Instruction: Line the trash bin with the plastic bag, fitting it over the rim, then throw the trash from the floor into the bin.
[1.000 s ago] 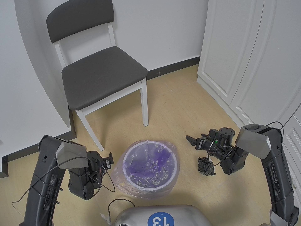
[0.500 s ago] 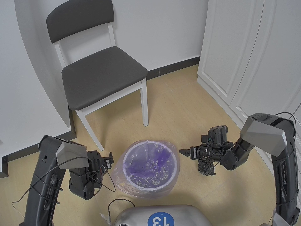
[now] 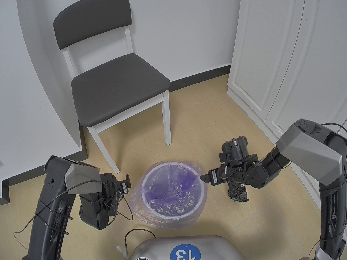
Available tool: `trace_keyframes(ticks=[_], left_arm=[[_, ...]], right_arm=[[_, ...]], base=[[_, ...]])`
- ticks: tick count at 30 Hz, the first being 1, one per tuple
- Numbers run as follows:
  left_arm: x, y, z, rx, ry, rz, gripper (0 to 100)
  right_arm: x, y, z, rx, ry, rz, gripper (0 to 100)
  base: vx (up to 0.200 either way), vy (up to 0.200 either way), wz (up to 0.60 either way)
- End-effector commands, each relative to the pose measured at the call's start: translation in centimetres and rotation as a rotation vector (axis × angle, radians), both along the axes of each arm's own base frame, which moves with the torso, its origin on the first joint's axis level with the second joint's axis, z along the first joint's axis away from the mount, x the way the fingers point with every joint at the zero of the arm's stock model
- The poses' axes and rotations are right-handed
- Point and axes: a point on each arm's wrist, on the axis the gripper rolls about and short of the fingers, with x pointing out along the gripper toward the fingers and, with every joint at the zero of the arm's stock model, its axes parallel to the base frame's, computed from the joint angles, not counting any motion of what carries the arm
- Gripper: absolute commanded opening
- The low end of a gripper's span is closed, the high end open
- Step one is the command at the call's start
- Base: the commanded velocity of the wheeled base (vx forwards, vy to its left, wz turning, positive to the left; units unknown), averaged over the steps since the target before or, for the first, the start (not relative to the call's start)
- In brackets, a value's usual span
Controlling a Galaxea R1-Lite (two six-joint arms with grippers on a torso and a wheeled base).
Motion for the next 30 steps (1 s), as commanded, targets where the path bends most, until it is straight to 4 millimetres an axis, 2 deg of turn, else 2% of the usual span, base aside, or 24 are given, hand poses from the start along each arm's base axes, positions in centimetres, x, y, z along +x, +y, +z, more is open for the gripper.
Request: trace_keyframes(ticks=[1,10,15,20,26,29,30], left_arm=[[0.0,0.0,0.1,-0.009,-0.015,0.005,100],[-0.2,0.0,0.0,-0.009,-0.006,0.001,100],[0.8,0.8,-0.3,-0.003,-0.027,0.026,100],[1.6,1.4,0.7,-0.026,-0.068,0.047,100],[1.9,1.6,3.6,-0.043,-0.132,0.052,100],[2.0,1.9,6.4,-0.059,-0.19,0.059,100],[2.0,1.9,6.4,-0.059,-0.19,0.059,100]], right_arm=[[0.3,3.3,0.1,-0.064,-0.031,0.065,100],[0.0,5.2,-0.3,-0.213,0.07,0.125,100],[-0.2,6.1,-0.7,-0.294,0.07,0.151,100],[-0.2,6.6,-0.8,-0.332,0.079,0.146,100],[0.3,6.9,-1.1,-0.351,0.088,0.138,100],[0.7,7.1,-1.6,-0.357,0.087,0.133,100],[0.7,7.1,-1.6,-0.357,0.087,0.133,100]], base=[[0.0,0.0,0.0],[0.0,0.0,0.0],[0.0,0.0,0.0],[0.0,0.0,0.0],[0.0,0.0,0.0],[0.0,0.0,0.0],[0.0,0.0,0.0]])
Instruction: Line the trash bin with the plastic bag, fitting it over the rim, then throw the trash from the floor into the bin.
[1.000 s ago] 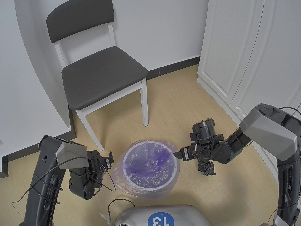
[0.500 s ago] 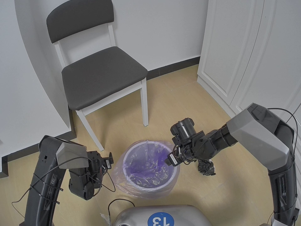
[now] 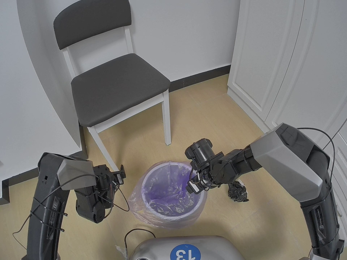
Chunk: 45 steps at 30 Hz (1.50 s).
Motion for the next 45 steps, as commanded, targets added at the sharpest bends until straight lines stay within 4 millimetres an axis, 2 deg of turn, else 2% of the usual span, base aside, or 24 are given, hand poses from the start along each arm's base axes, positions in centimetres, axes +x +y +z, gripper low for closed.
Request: trace_keyframes(ticks=[1,5,10,23,44,45], left_arm=[[-0.1,0.4,4.8,-0.028,-0.111,0.008,100],[-0.8,0.6,6.9,-0.035,-0.139,0.005,100],[-1.0,0.7,7.9,-0.04,-0.162,0.006,100],[-1.0,0.7,7.7,-0.038,-0.156,0.006,100],[-0.9,0.7,7.3,-0.037,-0.148,0.006,100],[-0.9,0.7,7.2,-0.036,-0.147,0.006,100]], right_arm=[[0.6,0.4,-1.3,-0.013,0.007,-0.003,100],[1.1,0.3,-1.5,-0.051,0.014,-0.026,100],[1.6,0.2,-1.4,-0.073,0.018,-0.044,100],[3.1,1.3,-2.3,-0.044,-0.014,-0.044,100],[2.7,2.1,-2.6,-0.066,0.008,-0.027,100],[2.7,2.1,-2.5,-0.068,0.006,-0.027,0]], base=[[0.0,0.0,0.0],[0.0,0.0,0.0],[0.0,0.0,0.0],[0.0,0.0,0.0],[0.0,0.0,0.0],[0.0,0.0,0.0]])
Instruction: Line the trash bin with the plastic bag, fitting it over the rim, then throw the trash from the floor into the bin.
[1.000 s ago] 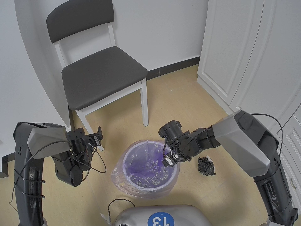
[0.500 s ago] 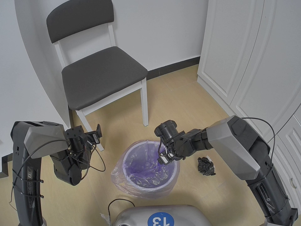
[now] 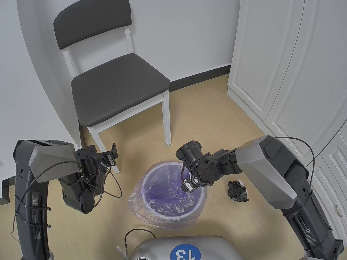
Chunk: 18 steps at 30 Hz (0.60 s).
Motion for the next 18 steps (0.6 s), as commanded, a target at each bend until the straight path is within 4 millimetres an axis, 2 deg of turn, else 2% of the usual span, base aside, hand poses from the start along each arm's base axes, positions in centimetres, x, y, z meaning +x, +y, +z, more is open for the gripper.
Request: trace_keyframes(ticks=[1,18], left_arm=[[0.02,0.0,0.08,-0.003,-0.015,0.001,100],[0.05,-0.01,0.16,-0.003,-0.018,0.0,100]], right_arm=[[-0.1,0.15,-0.12,-0.004,0.001,0.005,0],[-0.61,-0.03,0.57,-0.028,0.037,0.003,0]], base=[[0.0,0.0,0.0],[0.0,0.0,0.0]])
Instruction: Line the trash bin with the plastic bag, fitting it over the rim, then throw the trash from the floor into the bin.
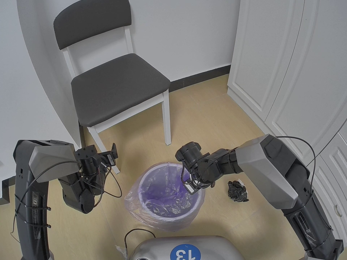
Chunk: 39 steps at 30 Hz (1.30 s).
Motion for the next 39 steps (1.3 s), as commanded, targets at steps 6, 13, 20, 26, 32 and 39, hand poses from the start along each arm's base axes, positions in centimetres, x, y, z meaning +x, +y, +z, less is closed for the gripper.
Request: trace_keyframes(ticks=[6,13,20,26,32,39], left_arm=[[0.0,0.0,0.2,-0.004,-0.017,0.0,100],[0.0,0.0,0.3,-0.005,-0.02,0.002,100],[0.0,0.0,0.4,-0.003,-0.021,0.0,100],[0.0,0.0,0.4,-0.005,-0.022,0.0,100],[0.0,0.0,0.4,-0.005,-0.022,0.002,100],[0.1,0.1,0.3,-0.003,-0.021,0.003,100]], right_arm=[[0.1,-0.1,0.4,-0.011,-0.019,-0.017,0],[-0.3,-0.3,0.9,-0.016,-0.016,-0.02,0],[-1.0,-0.8,-0.4,-0.064,0.008,-0.034,0],[-1.2,-1.0,-0.8,-0.076,0.017,-0.037,0],[-0.8,-0.8,-2.2,-0.064,0.002,-0.042,0],[0.2,-0.9,-2.1,-0.004,-0.035,-0.1,0]], base=[[0.0,0.0,0.0],[0.0,0.0,0.0],[0.0,0.0,0.0],[0.0,0.0,0.0],[0.0,0.0,0.0],[0.0,0.0,0.0]])
